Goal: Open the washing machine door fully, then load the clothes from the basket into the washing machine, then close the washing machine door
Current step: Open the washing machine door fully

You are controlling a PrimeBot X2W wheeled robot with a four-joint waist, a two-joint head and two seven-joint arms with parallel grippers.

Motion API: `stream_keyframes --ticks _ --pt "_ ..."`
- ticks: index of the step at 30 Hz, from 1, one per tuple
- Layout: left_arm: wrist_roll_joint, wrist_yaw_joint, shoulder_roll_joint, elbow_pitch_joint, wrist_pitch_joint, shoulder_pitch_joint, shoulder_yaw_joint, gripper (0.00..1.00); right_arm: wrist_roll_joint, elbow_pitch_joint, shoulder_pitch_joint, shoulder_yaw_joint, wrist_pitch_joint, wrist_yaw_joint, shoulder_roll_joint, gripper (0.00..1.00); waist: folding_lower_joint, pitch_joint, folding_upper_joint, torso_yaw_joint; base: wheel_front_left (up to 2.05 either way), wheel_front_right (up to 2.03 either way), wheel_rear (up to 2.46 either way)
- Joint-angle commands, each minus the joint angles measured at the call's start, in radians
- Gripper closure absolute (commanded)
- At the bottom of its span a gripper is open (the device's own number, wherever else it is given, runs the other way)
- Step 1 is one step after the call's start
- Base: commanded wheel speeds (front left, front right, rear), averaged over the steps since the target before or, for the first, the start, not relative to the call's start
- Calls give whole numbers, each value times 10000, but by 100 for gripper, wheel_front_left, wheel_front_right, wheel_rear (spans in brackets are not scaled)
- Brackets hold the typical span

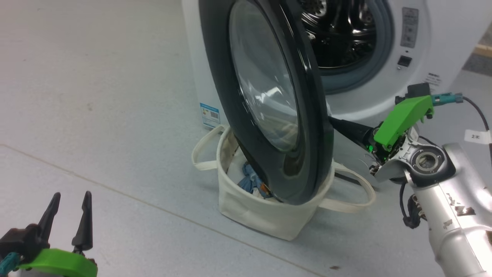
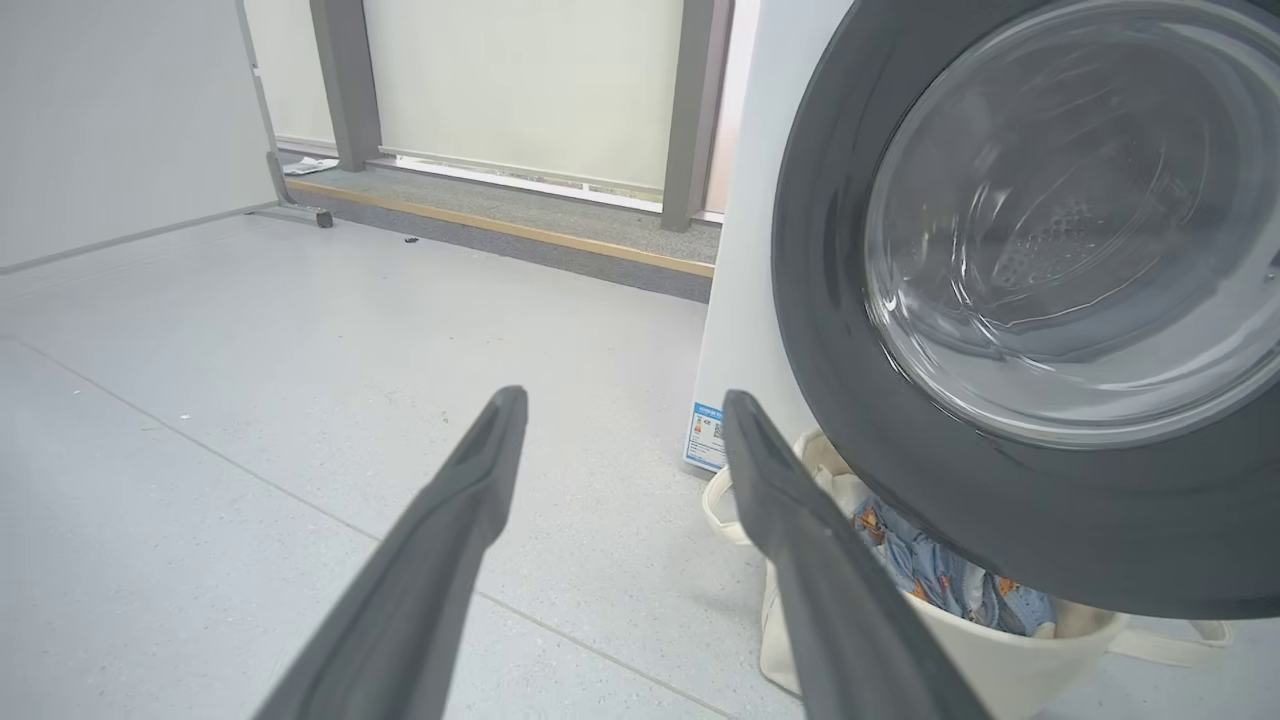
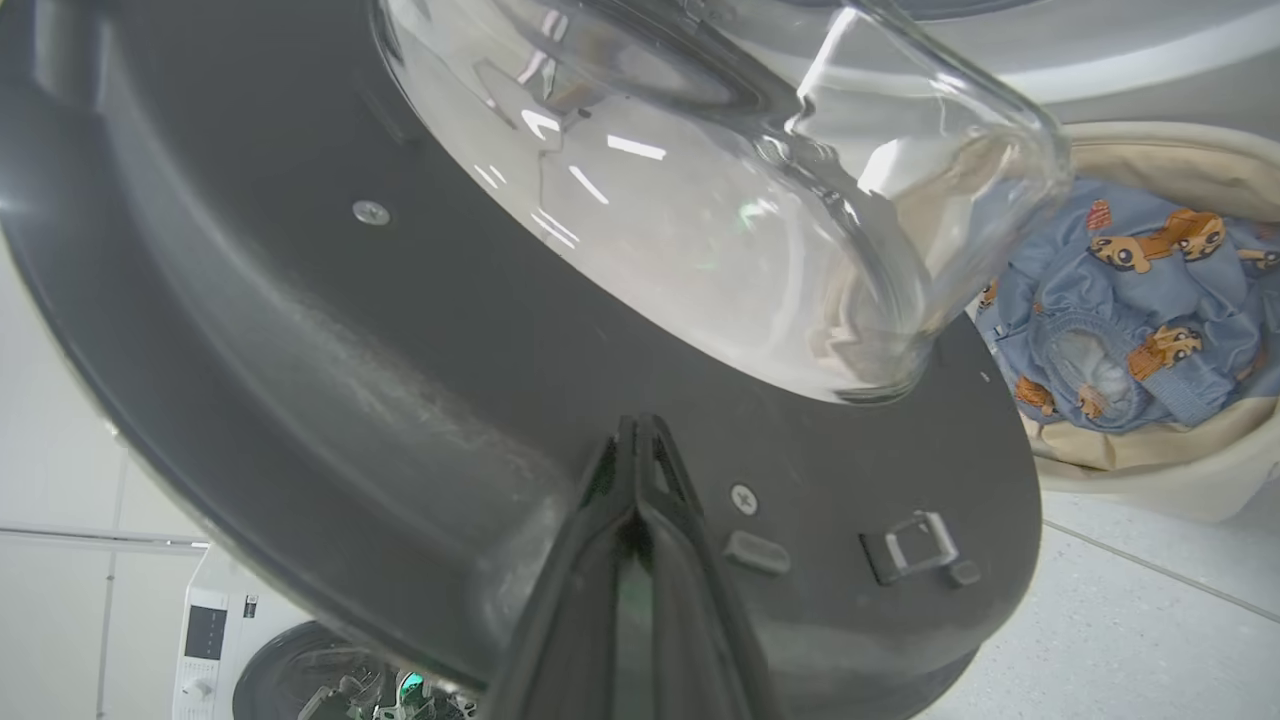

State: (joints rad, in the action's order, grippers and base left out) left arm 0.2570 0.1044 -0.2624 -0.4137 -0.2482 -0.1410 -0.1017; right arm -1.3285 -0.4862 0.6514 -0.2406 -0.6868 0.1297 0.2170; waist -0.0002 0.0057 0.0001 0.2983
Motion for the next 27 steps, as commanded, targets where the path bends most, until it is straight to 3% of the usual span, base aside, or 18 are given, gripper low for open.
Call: stream_keyframes --ticks 1,16,27 --pt "54 -76 -374 428 7 -235 -346 0 69 392 138 -46 -95 10 -214 100 2 -200 -1 355 0 0 0" --pt "1 -163 -346 764 427 -114 60 0 384 123 -165 28 -247 10 -906 100 2 -637 -1 1789 0 0 0" --pt "240 -321 -384 1003 242 -95 -140 0 226 -49 320 -300 203 10 -1506 100 2 -183 -1 2103 0 0 0"
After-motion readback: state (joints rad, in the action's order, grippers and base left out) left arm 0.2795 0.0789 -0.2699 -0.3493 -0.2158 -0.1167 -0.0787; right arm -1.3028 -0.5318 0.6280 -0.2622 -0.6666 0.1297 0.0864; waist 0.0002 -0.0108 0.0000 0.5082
